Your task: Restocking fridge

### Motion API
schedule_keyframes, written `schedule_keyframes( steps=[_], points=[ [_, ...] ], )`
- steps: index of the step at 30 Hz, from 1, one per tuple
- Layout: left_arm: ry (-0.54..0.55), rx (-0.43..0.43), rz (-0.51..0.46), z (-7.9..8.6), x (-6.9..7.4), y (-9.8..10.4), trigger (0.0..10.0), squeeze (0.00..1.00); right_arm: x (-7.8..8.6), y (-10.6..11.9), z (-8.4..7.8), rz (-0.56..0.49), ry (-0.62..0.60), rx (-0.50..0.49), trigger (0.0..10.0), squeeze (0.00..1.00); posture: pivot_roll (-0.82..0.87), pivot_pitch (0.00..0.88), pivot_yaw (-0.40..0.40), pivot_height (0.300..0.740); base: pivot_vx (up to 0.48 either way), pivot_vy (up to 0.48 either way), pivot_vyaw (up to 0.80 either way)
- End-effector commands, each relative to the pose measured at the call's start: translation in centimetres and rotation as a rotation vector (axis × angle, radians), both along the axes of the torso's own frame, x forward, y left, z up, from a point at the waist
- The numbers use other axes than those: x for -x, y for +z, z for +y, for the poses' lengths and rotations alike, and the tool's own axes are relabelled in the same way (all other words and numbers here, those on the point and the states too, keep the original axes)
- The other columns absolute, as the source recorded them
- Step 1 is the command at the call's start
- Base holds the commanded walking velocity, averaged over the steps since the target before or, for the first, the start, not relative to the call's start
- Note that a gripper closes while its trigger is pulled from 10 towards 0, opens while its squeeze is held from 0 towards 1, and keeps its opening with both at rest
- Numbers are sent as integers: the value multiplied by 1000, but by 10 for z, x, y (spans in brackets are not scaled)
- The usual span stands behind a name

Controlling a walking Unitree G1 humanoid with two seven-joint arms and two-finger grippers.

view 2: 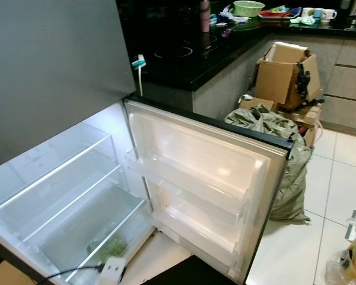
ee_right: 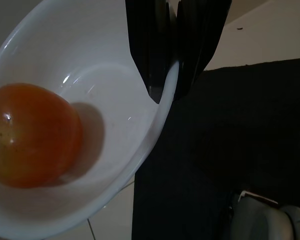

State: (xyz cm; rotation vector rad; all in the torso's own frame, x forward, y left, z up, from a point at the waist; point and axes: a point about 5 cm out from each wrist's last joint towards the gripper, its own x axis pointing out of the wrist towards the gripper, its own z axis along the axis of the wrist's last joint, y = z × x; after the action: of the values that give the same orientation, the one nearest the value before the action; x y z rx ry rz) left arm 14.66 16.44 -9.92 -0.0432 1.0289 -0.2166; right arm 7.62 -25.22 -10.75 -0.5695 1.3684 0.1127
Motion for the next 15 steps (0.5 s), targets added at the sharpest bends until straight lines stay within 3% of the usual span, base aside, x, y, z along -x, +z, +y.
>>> schedule_keyframes(
  steps=[1, 7, 15],
  points=[
    [9, -46, 14, 11, 4, -1, 10000, 0, -4, 0, 4, -26, 9, -9, 10000, 0, -137, 0, 50, 740, 0, 0, 0],
    [38, -71, -1, 14, 1, 0, 10000, 0, -11, 1, 7, -48, 21, -28, 10000, 0, -120, 0, 46, 740, 0, 0, 0],
    [33, -106, -47, 15, -12, 5, 10000, 0, -21, 2, 11, -66, 45, -40, 10000, 0, -110, 0, 49, 740, 0, 0, 778]
  ],
)
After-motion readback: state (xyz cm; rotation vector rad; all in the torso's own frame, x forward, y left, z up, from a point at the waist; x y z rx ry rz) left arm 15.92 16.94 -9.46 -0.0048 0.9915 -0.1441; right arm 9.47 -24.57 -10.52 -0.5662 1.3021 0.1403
